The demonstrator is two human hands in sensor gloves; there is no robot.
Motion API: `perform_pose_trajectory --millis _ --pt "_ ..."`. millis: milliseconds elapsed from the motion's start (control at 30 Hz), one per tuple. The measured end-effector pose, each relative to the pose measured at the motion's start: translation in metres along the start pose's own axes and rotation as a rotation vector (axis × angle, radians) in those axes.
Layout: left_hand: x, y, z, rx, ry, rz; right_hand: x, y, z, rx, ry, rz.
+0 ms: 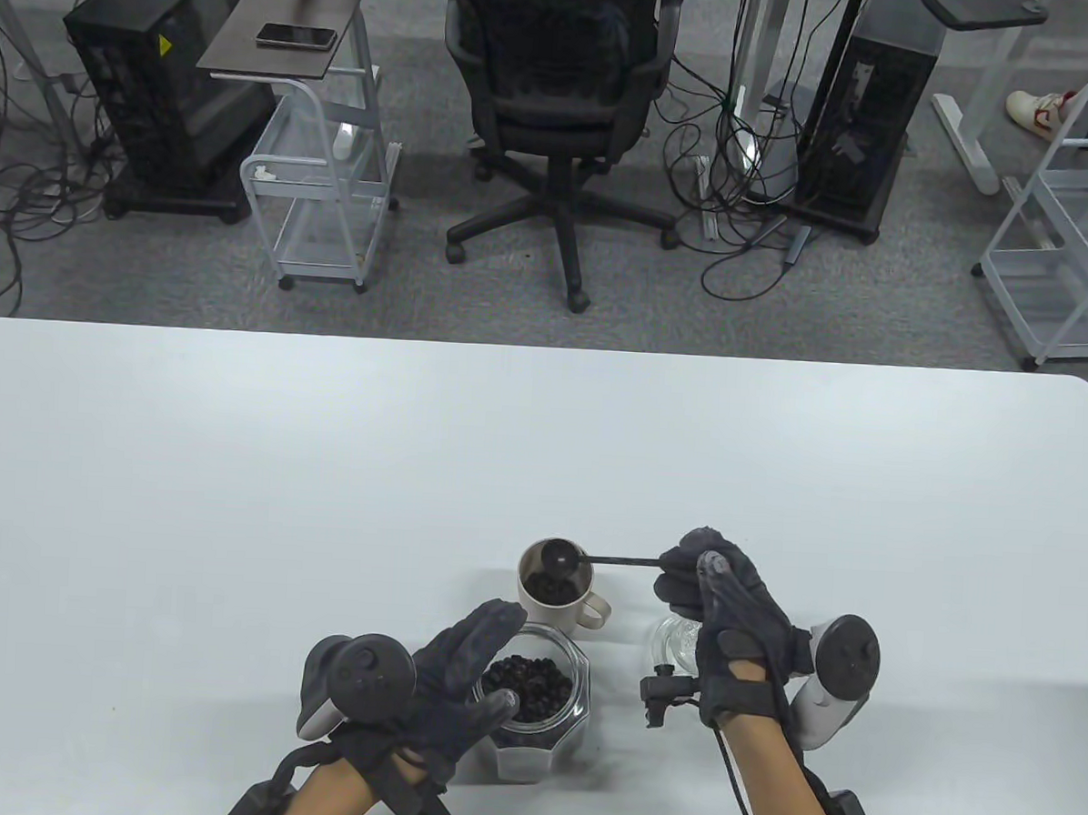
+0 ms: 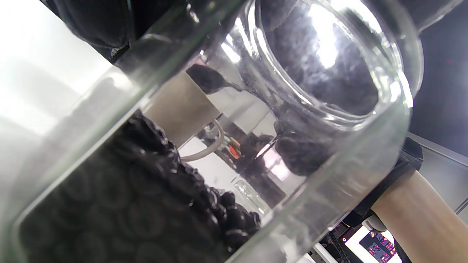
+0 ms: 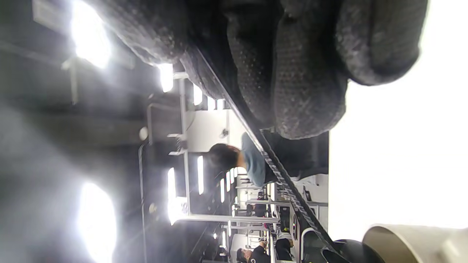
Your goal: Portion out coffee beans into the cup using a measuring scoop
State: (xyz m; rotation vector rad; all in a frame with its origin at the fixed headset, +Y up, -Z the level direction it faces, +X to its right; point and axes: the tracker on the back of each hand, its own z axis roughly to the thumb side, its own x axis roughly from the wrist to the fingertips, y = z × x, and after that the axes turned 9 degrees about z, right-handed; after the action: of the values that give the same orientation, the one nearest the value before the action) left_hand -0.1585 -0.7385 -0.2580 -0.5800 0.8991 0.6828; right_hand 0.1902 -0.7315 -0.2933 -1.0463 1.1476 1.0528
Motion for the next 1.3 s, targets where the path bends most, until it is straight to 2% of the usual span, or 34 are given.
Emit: perform_pose_trajectory --millis 267,467,600,833,1100,1300 --pt "0.000 0.000 0.000 0.000 0.000 0.000 -0.001 -0.009 -0.013 0.276 0.147 -0.027" --pt "0.000 0.000 0.000 0.003 -0.001 -0.002 -0.003 -0.008 -0.010 0.370 0.144 -0.012" --pt "0.000 0.000 0.000 0.002 -0.003 -0.003 -0.002 -0.005 -0.004 0.370 0.110 0.034" --pt "0.000 0.000 0.000 0.001 -0.005 -0.004 -0.001 0.001 0.009 0.266 0.003 0.110" --pt "0.000 0.000 -0.001 0.000 -0.005 -0.005 -0.005 0.017 0.038 -0.093 -0.264 0.194" --pt "0.000 0.000 -0.001 0.001 -0.005 -0.005 -0.018 0.042 0.055 -0.311 -0.448 0.285"
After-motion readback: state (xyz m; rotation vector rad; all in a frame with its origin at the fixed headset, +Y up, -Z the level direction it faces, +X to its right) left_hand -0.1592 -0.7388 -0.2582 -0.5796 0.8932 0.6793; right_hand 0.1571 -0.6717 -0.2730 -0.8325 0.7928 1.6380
